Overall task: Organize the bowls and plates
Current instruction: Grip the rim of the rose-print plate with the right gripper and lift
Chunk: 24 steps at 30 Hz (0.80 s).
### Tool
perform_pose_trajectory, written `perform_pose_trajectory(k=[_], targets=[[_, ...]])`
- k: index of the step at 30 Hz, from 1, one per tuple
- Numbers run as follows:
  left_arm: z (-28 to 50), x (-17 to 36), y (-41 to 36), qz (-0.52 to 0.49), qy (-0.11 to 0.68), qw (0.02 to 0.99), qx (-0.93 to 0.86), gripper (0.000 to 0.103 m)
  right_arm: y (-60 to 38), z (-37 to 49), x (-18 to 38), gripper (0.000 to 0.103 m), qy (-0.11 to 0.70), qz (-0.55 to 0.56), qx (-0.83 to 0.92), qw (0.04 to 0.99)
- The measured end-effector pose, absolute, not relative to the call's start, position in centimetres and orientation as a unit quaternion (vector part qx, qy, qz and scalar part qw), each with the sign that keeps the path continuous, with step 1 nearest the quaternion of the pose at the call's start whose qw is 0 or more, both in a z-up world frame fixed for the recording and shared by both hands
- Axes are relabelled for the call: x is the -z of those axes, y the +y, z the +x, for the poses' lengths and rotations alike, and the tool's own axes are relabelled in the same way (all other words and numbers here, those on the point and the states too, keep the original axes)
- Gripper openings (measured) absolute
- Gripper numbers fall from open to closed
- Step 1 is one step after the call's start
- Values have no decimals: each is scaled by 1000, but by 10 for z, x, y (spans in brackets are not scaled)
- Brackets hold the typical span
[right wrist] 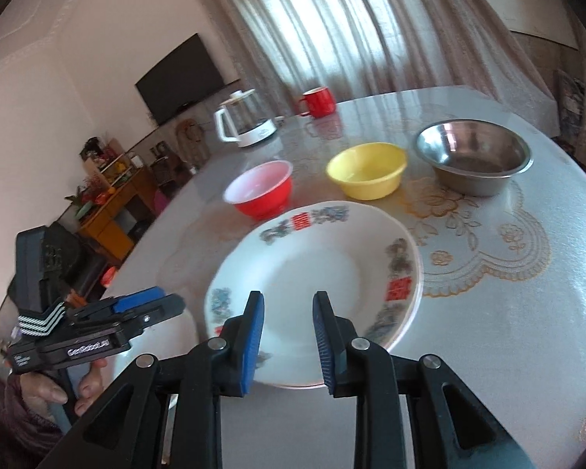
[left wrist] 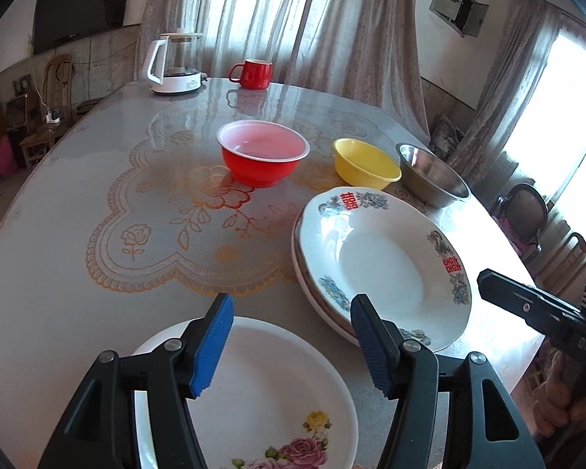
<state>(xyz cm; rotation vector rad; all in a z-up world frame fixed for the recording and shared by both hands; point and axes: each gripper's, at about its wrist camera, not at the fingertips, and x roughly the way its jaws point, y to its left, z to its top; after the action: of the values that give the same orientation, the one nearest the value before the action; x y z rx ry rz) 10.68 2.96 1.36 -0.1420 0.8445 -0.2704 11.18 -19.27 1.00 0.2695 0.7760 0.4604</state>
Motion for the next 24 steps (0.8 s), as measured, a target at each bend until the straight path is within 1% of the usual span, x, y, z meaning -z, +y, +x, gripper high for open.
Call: perform_pose_trajectory(k=[4,8,14,16,18,19,20,21,24], targets=[[100,-14,55,-81,404,905,103,63,-156,104,-10,25,387,110,-299,865],[89,-11,83,-104,406,902,99,63,-118,98,3,25,413,97,-356,832],[72,-1,118,-108,407,905,62,60,-89,97,30,25,450,86,-360,813],[65,4,126,-109,407,905,56,58,-85,100,37,25,457,78,-349,814],[59,10,131,-110,411,903,59,51,-81,101,41,24,461,71,-339,817],[56,14,133,-106,415,902,58,50,-80,101,43,24,462,69,-336,818],[55,18,133,-104,419,900,57,47,-79,102,44,24,462,67,-336,818],[53,23,134,-104,424,898,58,40,-78,102,46,24,464,64,-334,818],[49,32,133,-110,433,892,66,33,-75,103,53,20,470,64,-331,816]])
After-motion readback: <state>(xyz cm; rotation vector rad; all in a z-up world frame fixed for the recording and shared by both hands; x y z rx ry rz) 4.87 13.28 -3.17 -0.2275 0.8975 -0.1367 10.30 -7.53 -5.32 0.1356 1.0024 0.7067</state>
